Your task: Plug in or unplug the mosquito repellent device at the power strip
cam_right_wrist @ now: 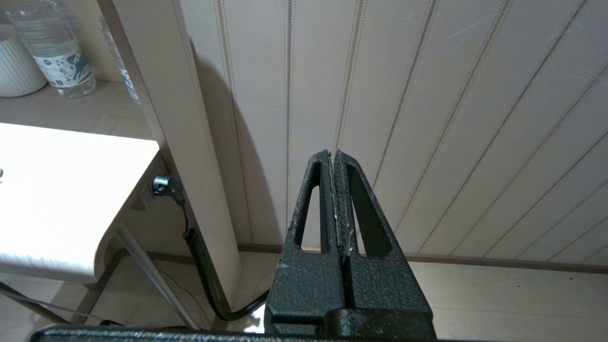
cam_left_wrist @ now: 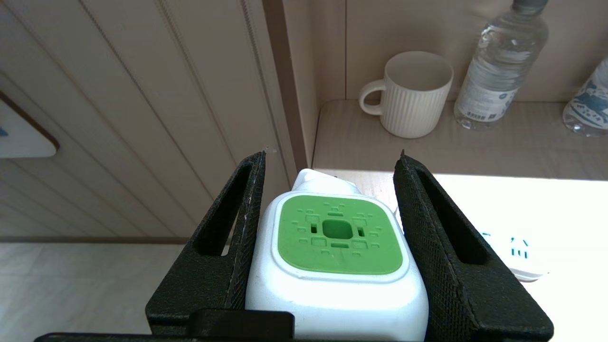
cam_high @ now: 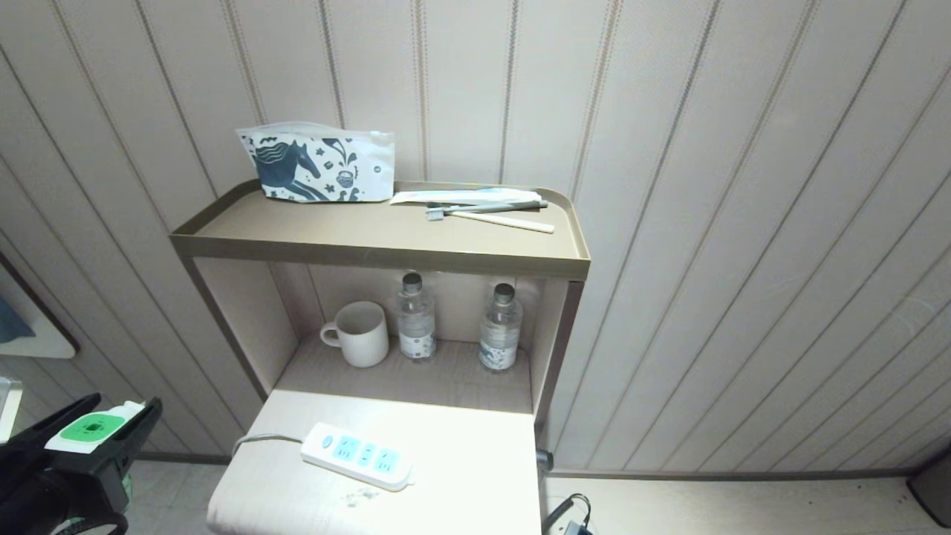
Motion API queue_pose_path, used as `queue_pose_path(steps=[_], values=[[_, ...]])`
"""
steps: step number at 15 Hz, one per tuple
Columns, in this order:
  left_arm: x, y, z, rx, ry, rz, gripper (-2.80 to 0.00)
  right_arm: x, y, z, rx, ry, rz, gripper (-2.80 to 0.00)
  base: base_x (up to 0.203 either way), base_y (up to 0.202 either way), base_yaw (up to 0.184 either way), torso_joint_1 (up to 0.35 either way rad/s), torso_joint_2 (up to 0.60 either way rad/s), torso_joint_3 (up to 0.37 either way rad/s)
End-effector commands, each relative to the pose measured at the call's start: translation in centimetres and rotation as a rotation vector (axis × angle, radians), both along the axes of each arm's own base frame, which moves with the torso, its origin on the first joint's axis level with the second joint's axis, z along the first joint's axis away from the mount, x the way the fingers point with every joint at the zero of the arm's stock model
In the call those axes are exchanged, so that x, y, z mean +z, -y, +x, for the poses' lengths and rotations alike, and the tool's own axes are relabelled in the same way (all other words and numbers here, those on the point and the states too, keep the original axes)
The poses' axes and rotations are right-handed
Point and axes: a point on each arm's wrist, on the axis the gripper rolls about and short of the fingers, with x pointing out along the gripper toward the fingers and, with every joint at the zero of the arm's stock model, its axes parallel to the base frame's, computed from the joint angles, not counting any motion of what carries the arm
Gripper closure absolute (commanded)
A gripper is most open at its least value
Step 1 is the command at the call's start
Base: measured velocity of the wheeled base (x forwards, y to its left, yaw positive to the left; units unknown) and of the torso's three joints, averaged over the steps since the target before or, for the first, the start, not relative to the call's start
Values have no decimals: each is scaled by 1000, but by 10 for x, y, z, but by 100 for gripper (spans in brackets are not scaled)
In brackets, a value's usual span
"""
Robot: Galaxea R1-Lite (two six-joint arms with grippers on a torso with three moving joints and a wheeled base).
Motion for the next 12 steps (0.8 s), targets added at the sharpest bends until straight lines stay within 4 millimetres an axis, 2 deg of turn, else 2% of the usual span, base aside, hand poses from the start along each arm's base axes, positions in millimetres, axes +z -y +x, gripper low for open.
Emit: queue_pose_path(steps=[1, 7, 12], values=[[-1, 1, 3, -6, -11, 12, 0, 0, 0, 0, 0, -2, 0, 0, 0, 0, 0, 0, 0, 0], [2, -3, -1, 15, 18, 53, 0, 0, 0, 0, 0, -2, 0, 0, 0, 0, 0, 0, 0, 0], [14, -10, -24, 5, 142, 38, 0, 0, 0, 0, 0, -2, 0, 0, 0, 0, 0, 0, 0, 0]])
